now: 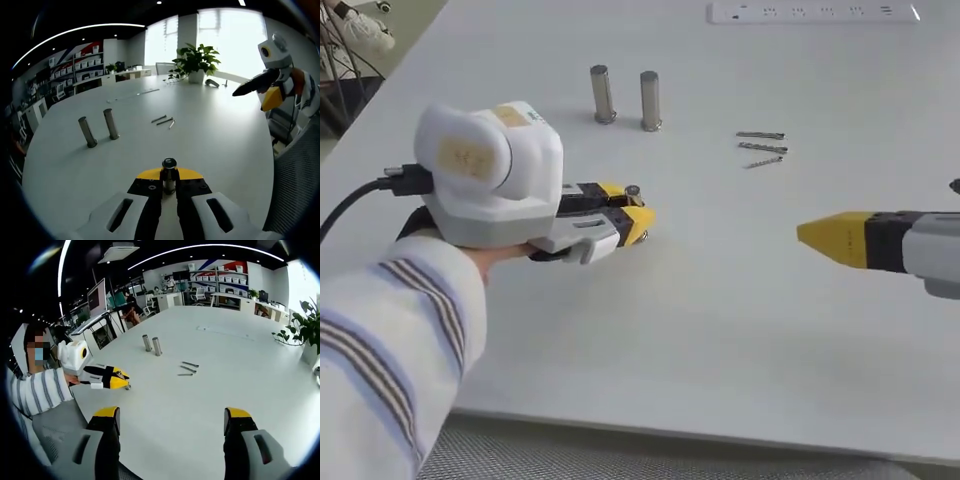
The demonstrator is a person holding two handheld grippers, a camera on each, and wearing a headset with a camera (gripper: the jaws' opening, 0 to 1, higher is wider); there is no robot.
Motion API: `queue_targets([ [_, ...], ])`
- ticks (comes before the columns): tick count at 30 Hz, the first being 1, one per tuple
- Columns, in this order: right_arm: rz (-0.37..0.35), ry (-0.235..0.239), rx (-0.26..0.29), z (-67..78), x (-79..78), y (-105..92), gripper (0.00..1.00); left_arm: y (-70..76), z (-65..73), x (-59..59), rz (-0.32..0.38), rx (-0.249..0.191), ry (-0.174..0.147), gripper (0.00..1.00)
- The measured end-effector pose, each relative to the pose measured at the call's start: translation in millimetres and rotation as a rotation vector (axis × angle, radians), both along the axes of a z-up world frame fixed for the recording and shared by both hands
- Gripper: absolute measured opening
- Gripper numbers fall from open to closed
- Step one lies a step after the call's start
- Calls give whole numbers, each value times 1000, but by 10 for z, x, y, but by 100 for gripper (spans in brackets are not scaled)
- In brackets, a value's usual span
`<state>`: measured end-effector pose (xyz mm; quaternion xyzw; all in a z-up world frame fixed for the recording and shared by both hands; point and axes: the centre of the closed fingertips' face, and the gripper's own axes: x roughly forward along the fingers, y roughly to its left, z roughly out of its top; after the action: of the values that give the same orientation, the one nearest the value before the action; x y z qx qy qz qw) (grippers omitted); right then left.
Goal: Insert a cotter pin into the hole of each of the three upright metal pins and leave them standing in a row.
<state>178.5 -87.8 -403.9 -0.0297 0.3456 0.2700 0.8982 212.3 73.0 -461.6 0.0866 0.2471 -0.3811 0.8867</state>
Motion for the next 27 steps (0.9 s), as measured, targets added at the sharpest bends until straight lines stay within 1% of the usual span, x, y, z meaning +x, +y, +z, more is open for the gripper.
queue_targets([
  [3,-2,1,-3,-7,-1,-9,84,-1,-4,0,-3,-1,-2,5],
  [5,-2,3,-1,-9,-5,-7,84,-7,1,-6,4,-31,18,5],
  [7,-1,4,-1,-14,-8,-5,84,0,-1,-3,0,-17,6,5],
  [11,7,9,-2,-32,-20,9,84,3,3,-4,-3,-19,5,5],
  [15,27,8,-6,-37,-34,46,84,3,2,-14,-13,-9,-7,6],
  [23,41,17,-6,-50,-49,76,85,5,8,-18,-6,-17,-1,6],
  [25,41,18,-8,-53,-56,75,85,11,7,-22,-6,-18,5,9],
  [27,40,16,-6,-48,-59,75,85,22,10,-24,-9,-14,4,18],
])
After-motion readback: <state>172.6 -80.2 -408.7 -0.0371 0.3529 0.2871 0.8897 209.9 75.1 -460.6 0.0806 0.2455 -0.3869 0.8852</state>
